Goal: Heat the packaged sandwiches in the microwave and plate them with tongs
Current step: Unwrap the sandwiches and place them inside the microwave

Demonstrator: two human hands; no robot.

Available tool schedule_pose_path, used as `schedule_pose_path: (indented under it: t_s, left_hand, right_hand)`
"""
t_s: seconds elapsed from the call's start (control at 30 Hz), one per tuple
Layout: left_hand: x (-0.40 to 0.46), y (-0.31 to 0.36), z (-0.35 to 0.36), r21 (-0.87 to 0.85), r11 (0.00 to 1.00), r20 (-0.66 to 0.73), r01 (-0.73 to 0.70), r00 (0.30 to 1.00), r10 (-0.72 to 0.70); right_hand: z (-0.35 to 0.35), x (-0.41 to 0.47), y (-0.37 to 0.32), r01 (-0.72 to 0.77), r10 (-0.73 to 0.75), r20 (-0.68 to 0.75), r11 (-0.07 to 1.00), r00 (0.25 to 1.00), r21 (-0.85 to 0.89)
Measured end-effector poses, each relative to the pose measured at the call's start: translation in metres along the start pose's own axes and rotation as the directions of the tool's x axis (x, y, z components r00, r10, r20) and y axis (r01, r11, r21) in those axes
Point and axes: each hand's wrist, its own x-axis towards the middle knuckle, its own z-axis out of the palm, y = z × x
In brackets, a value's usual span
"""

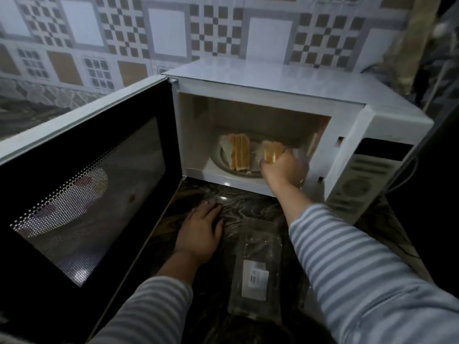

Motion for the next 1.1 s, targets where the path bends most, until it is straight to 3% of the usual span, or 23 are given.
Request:
schedule_pose_path:
  t_s: [0.23,0.4,0.6,0.87,0.97,1.1]
  left_hand:
    - [0.004,-0.008,0.007,-0.068,0.998,-0.067,0.004,0.998,-0.008]
    - [0.006,-0.009,0.01,-0.074,0.997,-0.093,-0.004,0.996,-0.003]
    - [0.007,-0.013,0.013,-0.075,0.997,-0.111,-0.012,0.994,0.003]
    - [0.008,-0.007,0.007,-0.037,0.999,-0.084,-0.035,0.996,0.032]
    - [-0.001,0.004,-0.004,-0.023,0.996,-0.103,-0.082,0.992,0.079]
    - [-0.025,0.026,-0.021,-0.206,0.962,-0.129,-0.178,0.98,0.154]
  right_hand:
    - [0.044,0.041,-0.011,-0.027,0.022,0.087,0.998,0.996,0.056]
    - [0.057,0.05,-0.007,0.029,-0.036,0.051,0.989,0.998,0.143]
    - [0.054,0.05,-0.017,0.007,-0.014,0.098,0.998,0.995,0.07]
    - [0.003,0.003,-0.01,0.06,-0.057,-0.023,0.991,0.998,0.123]
    - [-0.023,-0.036,-0.009,0.07,-0.072,0.051,0.996,0.996,0.049]
    - [-0.048,-0.095,0.005,0.003,-0.01,0.257,1.0,0.966,0.025]
